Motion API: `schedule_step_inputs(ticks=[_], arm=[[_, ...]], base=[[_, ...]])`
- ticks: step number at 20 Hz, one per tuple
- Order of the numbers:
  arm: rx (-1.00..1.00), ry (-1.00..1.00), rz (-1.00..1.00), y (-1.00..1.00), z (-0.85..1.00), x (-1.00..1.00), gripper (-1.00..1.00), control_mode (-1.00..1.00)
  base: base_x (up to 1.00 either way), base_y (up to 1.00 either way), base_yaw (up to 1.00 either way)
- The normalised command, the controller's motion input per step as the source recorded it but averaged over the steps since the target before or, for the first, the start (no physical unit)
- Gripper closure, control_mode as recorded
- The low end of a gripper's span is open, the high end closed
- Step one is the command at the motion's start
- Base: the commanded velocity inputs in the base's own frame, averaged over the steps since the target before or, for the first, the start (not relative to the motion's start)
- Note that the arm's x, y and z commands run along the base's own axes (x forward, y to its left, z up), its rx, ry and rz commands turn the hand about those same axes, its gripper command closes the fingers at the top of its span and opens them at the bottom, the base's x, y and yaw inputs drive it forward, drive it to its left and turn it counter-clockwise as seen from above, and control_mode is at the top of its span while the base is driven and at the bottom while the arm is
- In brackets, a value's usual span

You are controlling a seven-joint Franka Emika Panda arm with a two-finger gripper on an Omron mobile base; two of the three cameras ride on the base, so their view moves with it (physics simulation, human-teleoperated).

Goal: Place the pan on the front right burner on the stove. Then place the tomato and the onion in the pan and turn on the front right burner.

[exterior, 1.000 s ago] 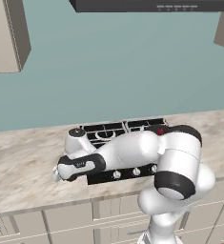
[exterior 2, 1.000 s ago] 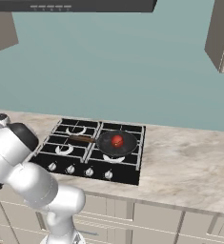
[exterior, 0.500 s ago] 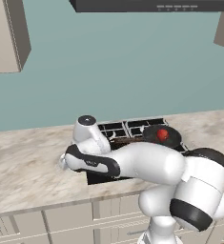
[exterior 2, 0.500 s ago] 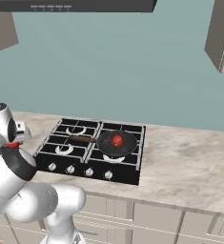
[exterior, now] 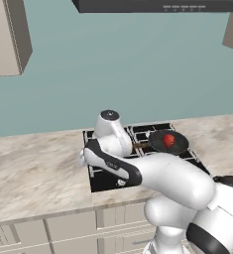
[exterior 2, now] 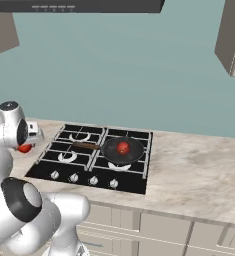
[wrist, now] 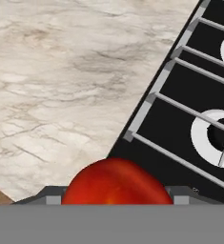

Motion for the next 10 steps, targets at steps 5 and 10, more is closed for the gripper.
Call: schedule_step_inputs(ticks=[5, 10], arm=[[0.00, 0.00, -0.05, -0.71, 0.09, 0.22, 1.00, -1.00], [0.00, 0.00, -0.06, -0.66, 0.00, 0.37, 1.00, -1.00]], base=[[0.00, 0.00, 0.00], [0.00, 0.00, 0.00]])
